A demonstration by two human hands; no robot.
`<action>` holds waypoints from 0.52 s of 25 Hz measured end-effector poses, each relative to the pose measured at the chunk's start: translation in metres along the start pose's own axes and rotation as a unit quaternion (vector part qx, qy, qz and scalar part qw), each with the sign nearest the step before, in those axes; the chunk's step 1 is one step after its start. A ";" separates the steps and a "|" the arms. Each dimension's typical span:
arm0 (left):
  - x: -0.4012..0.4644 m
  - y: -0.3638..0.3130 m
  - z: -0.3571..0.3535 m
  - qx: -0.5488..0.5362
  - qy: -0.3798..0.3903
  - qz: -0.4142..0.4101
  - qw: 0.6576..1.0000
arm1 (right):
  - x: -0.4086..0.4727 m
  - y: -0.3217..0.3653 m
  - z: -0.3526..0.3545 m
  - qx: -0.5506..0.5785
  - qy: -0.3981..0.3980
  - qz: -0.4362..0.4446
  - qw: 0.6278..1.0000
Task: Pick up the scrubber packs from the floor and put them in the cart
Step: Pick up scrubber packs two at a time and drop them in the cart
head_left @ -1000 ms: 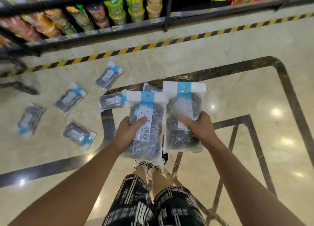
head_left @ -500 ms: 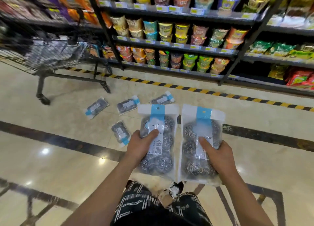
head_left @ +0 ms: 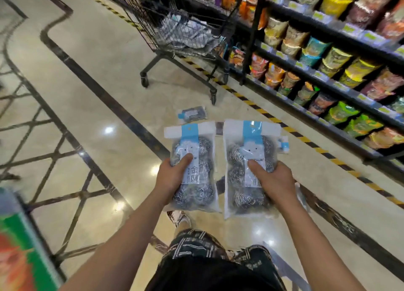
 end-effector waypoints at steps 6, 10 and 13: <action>0.034 -0.003 0.120 -0.058 -0.061 0.017 0.996 | 0.027 0.075 -0.102 -0.045 0.022 0.030 0.998; 0.065 -0.014 0.198 -0.080 -0.078 0.016 0.994 | 0.050 0.120 -0.171 -0.065 0.033 0.034 0.997; 0.083 -0.032 0.251 -0.085 -0.093 0.009 0.992 | 0.064 0.159 -0.212 -0.092 0.036 0.035 0.994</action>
Point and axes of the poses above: each hand's wrist, its own x-axis towards the middle knuckle, its own z-axis out of the back of the hand, y = z × x, the point moved 7 cm from there along x, towards the middle knuckle, and after that the axes turned 9 degrees about y, right-handed, at the moved point
